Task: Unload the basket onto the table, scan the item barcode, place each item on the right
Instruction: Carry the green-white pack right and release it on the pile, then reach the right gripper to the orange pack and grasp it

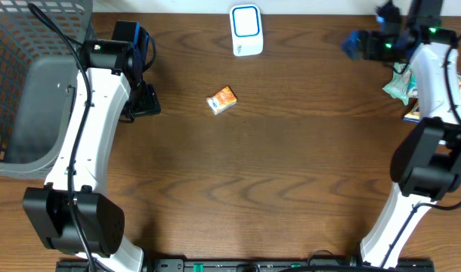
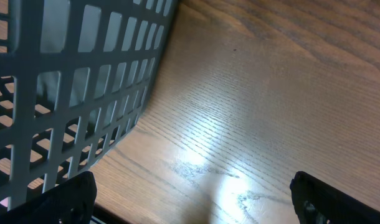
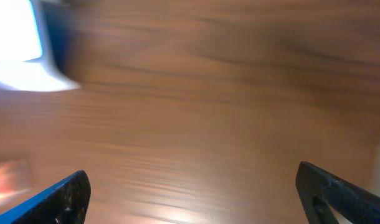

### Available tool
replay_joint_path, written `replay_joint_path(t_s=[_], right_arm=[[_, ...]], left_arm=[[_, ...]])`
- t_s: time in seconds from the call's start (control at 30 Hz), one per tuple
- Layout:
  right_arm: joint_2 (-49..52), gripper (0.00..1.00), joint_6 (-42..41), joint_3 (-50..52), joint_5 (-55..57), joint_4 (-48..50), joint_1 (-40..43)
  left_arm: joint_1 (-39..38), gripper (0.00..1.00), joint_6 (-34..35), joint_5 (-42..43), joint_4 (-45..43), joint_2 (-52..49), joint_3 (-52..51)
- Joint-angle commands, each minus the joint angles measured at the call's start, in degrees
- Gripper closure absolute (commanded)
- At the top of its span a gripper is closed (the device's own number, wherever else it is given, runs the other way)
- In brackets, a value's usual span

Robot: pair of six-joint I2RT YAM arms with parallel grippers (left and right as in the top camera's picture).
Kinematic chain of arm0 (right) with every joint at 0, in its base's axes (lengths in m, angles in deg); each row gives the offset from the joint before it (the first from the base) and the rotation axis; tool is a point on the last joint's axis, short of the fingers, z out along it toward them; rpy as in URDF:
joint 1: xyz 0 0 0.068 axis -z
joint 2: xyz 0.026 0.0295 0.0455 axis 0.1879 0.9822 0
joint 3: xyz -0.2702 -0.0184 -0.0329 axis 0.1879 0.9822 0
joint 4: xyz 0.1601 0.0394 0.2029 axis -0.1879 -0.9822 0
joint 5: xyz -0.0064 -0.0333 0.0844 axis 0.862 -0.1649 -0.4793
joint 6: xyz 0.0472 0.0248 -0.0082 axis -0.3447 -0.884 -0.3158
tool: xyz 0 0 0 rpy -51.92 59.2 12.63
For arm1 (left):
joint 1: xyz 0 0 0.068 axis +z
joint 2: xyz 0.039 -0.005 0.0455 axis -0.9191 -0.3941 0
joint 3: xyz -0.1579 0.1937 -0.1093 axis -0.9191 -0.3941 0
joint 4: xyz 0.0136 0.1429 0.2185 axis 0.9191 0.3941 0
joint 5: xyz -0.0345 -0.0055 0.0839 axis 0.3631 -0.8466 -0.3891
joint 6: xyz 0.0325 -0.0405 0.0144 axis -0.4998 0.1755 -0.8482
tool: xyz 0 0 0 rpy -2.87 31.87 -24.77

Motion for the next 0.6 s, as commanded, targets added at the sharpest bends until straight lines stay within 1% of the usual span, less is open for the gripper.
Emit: replay_joint_path(t_s=[0.0,0.07,0.1,0.2,0.27,0.3,0.33,0.4,0.5,0.53,0.57], right_arm=[[-0.39,0.14,-7.39,-0.13,-26.32,2.82,-4.24],[-0.39,0.28,-7.48,-0.13,-22.51,2.58,-7.45],[-0.39,0.32,-8.28,-0.13,-19.50,1.66,-9.46],[-0.39,0.32,-14.14,0.66,-8.63,-0.39,-15.87],[-0.39,0.22,-18.21,1.20,-2.78,-1.03,-19.69],[-0.39,0.21,-20.41,1.62,0.83,-1.11,-22.01],[-0.39,0.26,-23.28,2.08,5.20,-1.11,-24.68],[-0.39,0.29,-28.55,2.62,11.45,-1.18,-28.17],[-0.39,0.29,-37.92,3.54,19.43,-1.14,-33.24],[-0.39,0.29,-44.30,4.24,23.58,-0.94,-36.09],[-0.39,0.29,-47.43,4.61,25.29,-0.87,-37.31]], left_arm=[[0.15,0.02,-0.74,-1.16,0.22,0.07,-0.24],[0.15,0.02,-0.74,-1.16,0.22,0.07,-0.24],[0.15,0.02,-0.74,-1.16,0.22,0.07,-0.24],[0.15,0.02,-0.74,-1.16,0.22,0.07,-0.24],[0.15,0.02,-0.74,-1.16,0.22,0.07,-0.24],[0.15,0.02,-0.74,-1.18,0.22,0.09,-0.24],[0.15,0.02,-0.74,-1.16,0.22,0.07,-0.24],[0.15,0.03,-0.74,-1.16,0.22,0.07,-0.24],[0.15,0.02,-0.74,-1.16,0.22,0.07,-0.24],[0.15,0.02,-0.74,-1.16,0.22,0.07,-0.24],[0.15,0.02,-0.74,-1.16,0.22,0.07,-0.24]])
